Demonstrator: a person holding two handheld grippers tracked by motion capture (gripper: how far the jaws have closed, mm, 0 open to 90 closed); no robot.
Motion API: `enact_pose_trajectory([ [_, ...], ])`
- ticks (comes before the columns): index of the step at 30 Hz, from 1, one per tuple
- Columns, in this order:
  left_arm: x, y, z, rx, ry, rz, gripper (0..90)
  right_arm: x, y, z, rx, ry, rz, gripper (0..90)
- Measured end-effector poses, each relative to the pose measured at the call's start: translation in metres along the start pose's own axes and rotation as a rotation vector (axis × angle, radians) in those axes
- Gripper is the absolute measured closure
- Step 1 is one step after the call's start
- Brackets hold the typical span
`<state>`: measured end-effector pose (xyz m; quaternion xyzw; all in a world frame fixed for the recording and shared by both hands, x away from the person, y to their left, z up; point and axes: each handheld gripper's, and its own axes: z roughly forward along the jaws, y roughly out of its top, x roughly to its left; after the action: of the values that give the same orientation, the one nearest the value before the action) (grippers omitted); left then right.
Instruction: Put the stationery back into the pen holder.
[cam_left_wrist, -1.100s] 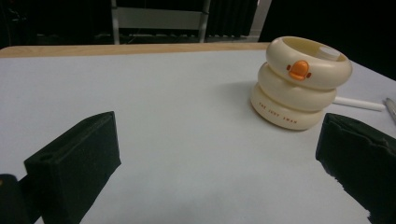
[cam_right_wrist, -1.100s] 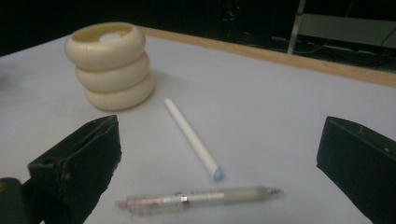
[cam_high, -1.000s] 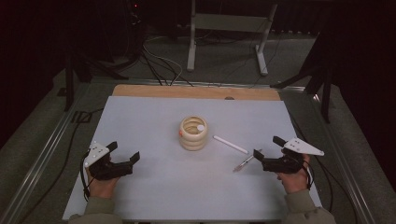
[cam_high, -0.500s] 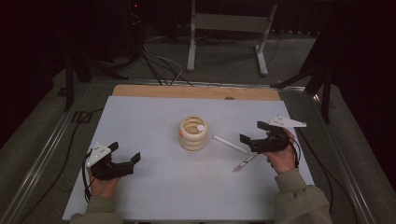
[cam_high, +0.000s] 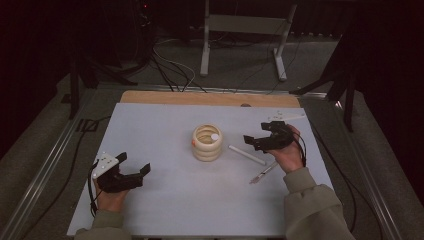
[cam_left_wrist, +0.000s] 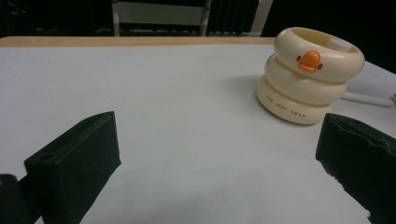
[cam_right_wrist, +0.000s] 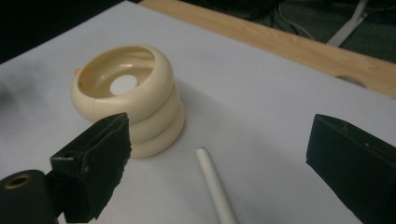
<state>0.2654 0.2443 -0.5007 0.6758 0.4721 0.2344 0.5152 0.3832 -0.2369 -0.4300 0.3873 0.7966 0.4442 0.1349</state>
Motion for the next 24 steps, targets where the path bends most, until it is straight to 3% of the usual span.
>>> enact_pose_trajectory([
  [10,0.0,-0.001,0.002,0.009,-0.004,0.004,0.1,-0.004,0.0,0.033,0.171,0.047,0.0,6.1],
  [18,0.001,-0.001,0.003,0.015,-0.004,0.002,0.1,0.001,-0.002,0.052,0.24,0.064,-0.016,12.7],
  [24,0.001,-0.001,0.003,0.015,-0.004,-0.002,0.1,0.003,-0.001,0.066,0.301,0.042,-0.041,17.1],
])
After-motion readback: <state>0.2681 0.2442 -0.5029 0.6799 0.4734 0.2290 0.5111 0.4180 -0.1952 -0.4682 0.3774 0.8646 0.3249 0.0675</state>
